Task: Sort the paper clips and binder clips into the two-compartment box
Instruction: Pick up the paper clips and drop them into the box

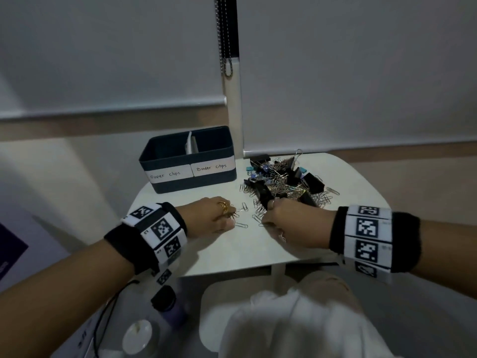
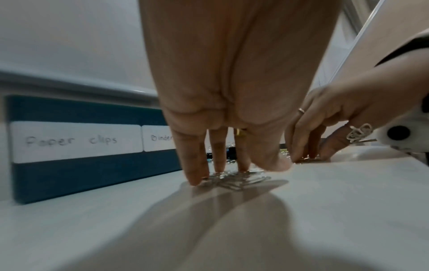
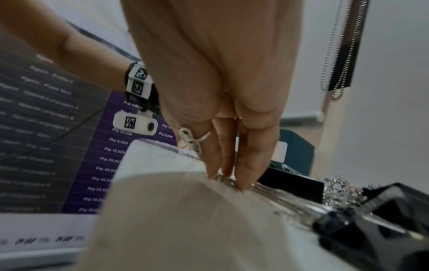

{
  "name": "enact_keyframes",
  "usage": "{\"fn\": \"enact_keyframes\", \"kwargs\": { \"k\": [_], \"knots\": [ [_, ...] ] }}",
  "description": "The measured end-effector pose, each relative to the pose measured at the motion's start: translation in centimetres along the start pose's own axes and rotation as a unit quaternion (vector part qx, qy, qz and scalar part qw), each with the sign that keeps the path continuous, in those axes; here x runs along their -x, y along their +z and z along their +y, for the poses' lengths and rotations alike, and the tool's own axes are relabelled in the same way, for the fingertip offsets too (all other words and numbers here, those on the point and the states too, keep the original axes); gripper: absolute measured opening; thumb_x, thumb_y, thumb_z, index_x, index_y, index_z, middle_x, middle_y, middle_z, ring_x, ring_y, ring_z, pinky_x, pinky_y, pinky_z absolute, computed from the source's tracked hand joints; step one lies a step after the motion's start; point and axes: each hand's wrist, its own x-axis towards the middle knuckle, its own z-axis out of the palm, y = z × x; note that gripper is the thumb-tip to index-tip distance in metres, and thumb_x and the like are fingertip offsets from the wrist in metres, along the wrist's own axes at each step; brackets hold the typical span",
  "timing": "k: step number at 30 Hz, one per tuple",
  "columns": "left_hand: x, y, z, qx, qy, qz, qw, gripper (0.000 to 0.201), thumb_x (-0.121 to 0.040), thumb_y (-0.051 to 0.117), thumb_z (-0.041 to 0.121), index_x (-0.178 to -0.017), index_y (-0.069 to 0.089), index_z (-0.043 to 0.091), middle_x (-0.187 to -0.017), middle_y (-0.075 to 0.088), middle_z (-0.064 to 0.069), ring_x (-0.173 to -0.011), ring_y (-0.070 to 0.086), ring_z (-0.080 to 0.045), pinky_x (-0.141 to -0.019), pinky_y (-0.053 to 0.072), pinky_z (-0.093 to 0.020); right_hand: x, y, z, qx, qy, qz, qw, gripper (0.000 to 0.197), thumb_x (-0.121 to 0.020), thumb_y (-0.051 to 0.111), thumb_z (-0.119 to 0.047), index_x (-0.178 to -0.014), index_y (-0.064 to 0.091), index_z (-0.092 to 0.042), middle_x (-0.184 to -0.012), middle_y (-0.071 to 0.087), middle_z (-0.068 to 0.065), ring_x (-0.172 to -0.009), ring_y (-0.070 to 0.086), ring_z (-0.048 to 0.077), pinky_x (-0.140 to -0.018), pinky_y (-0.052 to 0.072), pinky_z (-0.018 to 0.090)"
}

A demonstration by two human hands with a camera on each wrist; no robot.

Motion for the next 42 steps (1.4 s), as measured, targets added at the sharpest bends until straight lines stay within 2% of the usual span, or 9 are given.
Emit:
{"fn": "enact_keyframes", "kwargs": {
  "k": [4, 9, 11, 16, 23, 27, 31, 36, 42],
  "knots": [
    [2.0, 0.1, -0.5, -0.028, -0.008, 0.034, 0.999, 0.052, -0.086, 0.064, 0.025, -0.136, 0.048, 0.020, -0.128, 0.050, -0.002, -0.118, 0.050, -0.017, -0.103, 0.039, -0.022, -1.0, -1.0, -1.0, 0.053, -0.009, 0.003, 0.999, 0.021, -0.083, 0.042, 0.003, -0.081, 0.059, -0.009, -0.085, 0.055, 0.006, -0.084, 0.052, 0.023, -0.072, 0.043, 0.027],
    [2.6, 0.6, -0.7, 0.075, -0.074, 0.138, 0.985, 0.031, -0.075, 0.075, 0.006, -0.105, 0.070, 0.012, -0.102, 0.067, -0.004, -0.092, 0.065, -0.016, -0.083, 0.053, -0.019, -2.3, -2.0, -1.3, 0.052, 0.004, -0.016, 0.999, 0.008, -0.081, 0.059, -0.004, -0.080, 0.066, -0.008, -0.085, 0.066, 0.007, -0.083, 0.059, 0.019, -0.079, 0.053, 0.027],
    [2.5, 0.5, -0.6, 0.089, -0.092, 0.141, 0.982, 0.024, -0.075, 0.073, 0.001, -0.097, 0.070, 0.009, -0.099, 0.070, -0.005, -0.083, 0.065, -0.014, -0.068, 0.047, -0.006, -2.8, -2.3, -1.3, 0.044, 0.004, -0.016, 0.999, 0.018, -0.078, 0.062, -0.002, -0.067, 0.062, -0.016, -0.071, 0.061, 0.001, -0.076, 0.056, 0.016, -0.074, 0.052, 0.023],
    [2.1, 0.1, -0.5, 0.058, -0.108, 0.139, 0.983, 0.017, -0.075, 0.075, 0.009, -0.091, 0.072, 0.010, -0.096, 0.072, -0.001, -0.061, 0.051, -0.001, -0.064, 0.038, -0.004, -3.1, -2.9, -0.7, 0.026, 0.024, 0.022, 0.999, 0.014, -0.082, 0.062, -0.006, -0.090, 0.074, -0.005, -0.087, 0.072, 0.006, -0.080, 0.063, 0.016, -0.072, 0.047, 0.020],
    [2.0, -3.4, -2.6, 0.073, -0.163, 0.238, 0.955, 0.006, -0.080, 0.069, 0.010, -0.086, 0.071, 0.009, -0.084, 0.064, 0.001, -0.078, 0.054, -0.008, -0.085, 0.048, -0.022, -5.2, -8.9, -0.5, -0.121, 0.010, 0.129, 0.984, 0.012, -0.078, 0.068, -0.002, -0.088, 0.074, -0.005, -0.079, 0.066, 0.000, -0.063, 0.056, 0.004, -0.065, 0.047, 0.012],
    [2.1, -7.6, -4.8, 0.168, -0.218, 0.393, 0.878, 0.008, -0.078, 0.073, 0.015, -0.082, 0.071, 0.008, -0.074, 0.060, 0.001, -0.065, 0.053, -0.008, -0.072, 0.044, -0.022, -11.2, -12.5, -2.0, -0.152, -0.014, 0.201, 0.968, 0.013, -0.079, 0.068, -0.005, -0.092, 0.074, -0.005, -0.093, 0.073, 0.006, -0.086, 0.068, 0.018, -0.082, 0.056, 0.028],
    [0.9, -10.2, -7.6, 0.162, -0.295, 0.466, 0.818, 0.011, -0.077, 0.074, 0.014, -0.081, 0.073, 0.004, -0.078, 0.070, -0.008, -0.068, 0.057, -0.014, -0.067, 0.044, -0.024, -17.6, -13.3, -3.6, -0.216, -0.007, 0.215, 0.952, 0.016, -0.079, 0.070, -0.006, -0.095, 0.073, -0.002, -0.100, 0.073, 0.011, -0.087, 0.067, 0.018, -0.085, 0.054, 0.025],
    [-0.6, -10.3, -9.7, 0.158, -0.345, 0.380, 0.844, 0.024, -0.068, 0.082, 0.018, -0.089, 0.075, 0.009, -0.097, 0.074, -0.006, -0.083, 0.064, -0.013, -0.078, 0.047, -0.020, -20.6, -12.0, -3.8, -0.187, 0.018, 0.165, 0.968, 0.025, -0.082, 0.069, -0.013, -0.106, 0.072, -0.006, -0.111, 0.071, 0.009, -0.102, 0.066, 0.021, -0.093, 0.051, 0.028],
    [1.4, -9.4, -6.2, 0.135, -0.220, 0.375, 0.890, 0.037, -0.079, 0.072, 0.011, -0.115, 0.065, 0.009, -0.115, 0.067, -0.007, -0.101, 0.063, -0.018, -0.085, 0.044, -0.019, -14.8, -12.2, -1.7, -0.186, -0.029, 0.226, 0.956, 0.032, -0.086, 0.064, -0.013, -0.118, 0.065, -0.008, -0.117, 0.068, 0.008, -0.108, 0.063, 0.019, -0.097, 0.048, 0.026]
  ]
}}
